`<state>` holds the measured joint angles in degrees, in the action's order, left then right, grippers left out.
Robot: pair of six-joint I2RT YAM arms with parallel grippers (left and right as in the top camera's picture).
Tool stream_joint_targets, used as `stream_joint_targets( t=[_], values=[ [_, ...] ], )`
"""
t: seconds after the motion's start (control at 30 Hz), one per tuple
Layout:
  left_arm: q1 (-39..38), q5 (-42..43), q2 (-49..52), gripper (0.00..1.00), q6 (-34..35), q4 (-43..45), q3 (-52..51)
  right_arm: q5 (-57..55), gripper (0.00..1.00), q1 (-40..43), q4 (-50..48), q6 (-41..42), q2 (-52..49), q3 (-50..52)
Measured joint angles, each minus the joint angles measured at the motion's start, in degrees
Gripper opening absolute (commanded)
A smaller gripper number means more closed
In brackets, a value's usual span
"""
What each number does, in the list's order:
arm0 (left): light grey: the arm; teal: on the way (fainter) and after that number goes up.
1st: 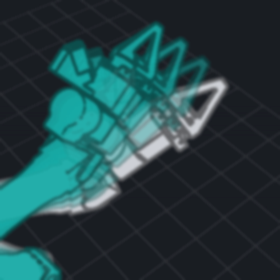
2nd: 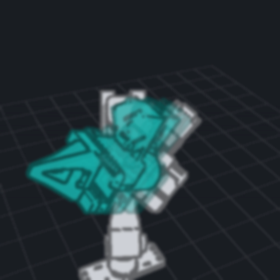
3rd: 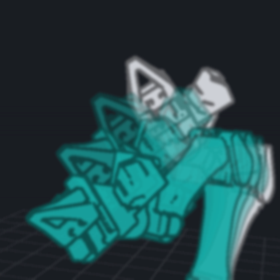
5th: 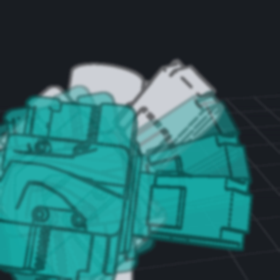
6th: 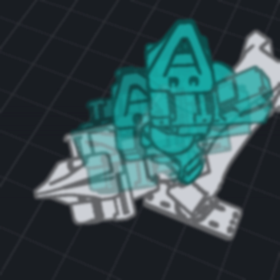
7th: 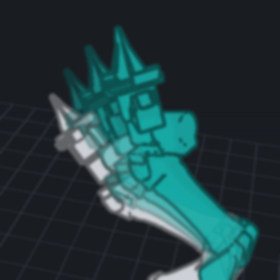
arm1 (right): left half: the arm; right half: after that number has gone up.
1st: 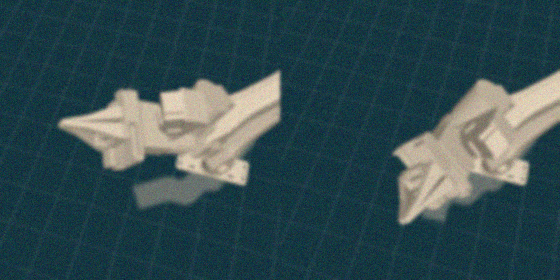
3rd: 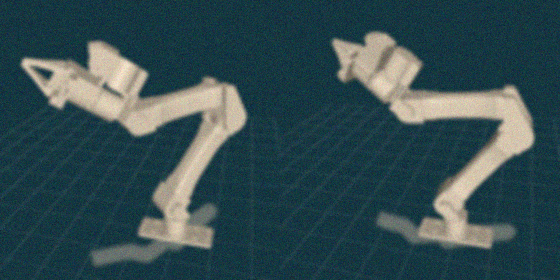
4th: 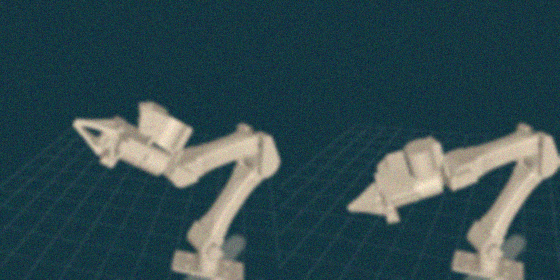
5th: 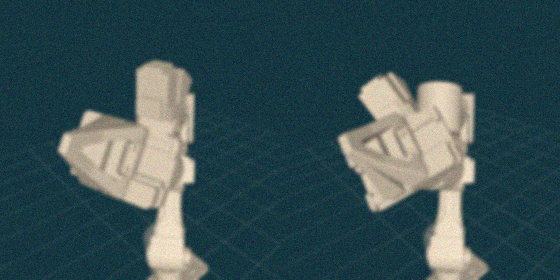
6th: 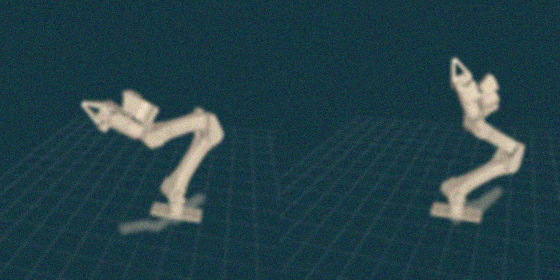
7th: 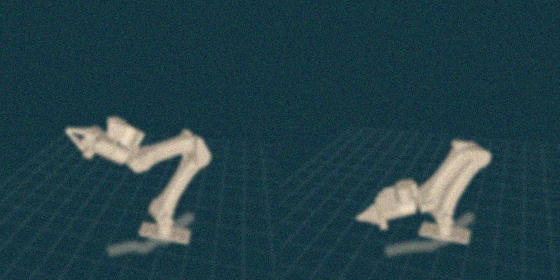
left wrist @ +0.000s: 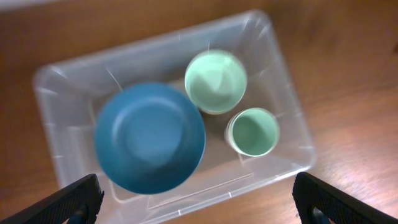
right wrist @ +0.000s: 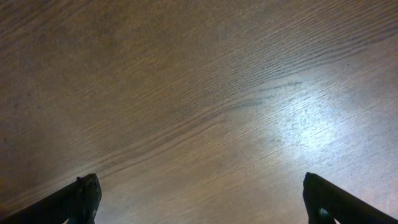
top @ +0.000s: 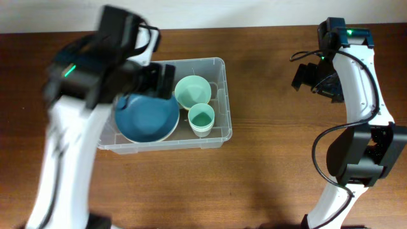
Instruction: Pack container
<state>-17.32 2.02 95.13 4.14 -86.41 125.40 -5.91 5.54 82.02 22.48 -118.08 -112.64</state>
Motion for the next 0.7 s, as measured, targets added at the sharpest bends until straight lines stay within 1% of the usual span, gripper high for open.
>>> stream_joint_targets(
  t=[0.1,0.2,0.33,0.47,0.53,0.63,0.7],
  values=[
    [-0.22,-0.59,-6.19,1.00,0.00,-1.22,1.05,-0.02,0.99,0.00,0.00,0.02,0.00,0.00],
    [-0.22,-0.90,-8.50,1.00,0.00,-2.95,1.09,-0.02,0.99,0.00,0.00,0.02,0.00,0.00],
    [-0.22,-1.01,-8.50,1.00,0.02,-3.61,0.98,0.00,0.99,0.00,0.00,0.04,0.00,0.00],
    [-0.22,-1.03,-8.35,1.00,0.00,-7.85,0.79,0.00,0.99,0.00,0.00,0.00,0.00,0.00],
    [-0.22,-1.01,-8.35,1.00,-0.04,-8.02,0.79,-0.02,0.99,0.00,0.00,0.02,0.00,0.00],
    [-0.42,-0.90,-8.35,1.00,-1.95,-7.04,0.31,-0.02,0.99,0.00,0.00,0.02,0.00,0.00],
    [-0.83,-0.02,-8.35,1.00,-5.29,-4.94,-0.48,-0.02,0.99,0.00,-0.02,0.02,0.00,0.00]
  ],
)
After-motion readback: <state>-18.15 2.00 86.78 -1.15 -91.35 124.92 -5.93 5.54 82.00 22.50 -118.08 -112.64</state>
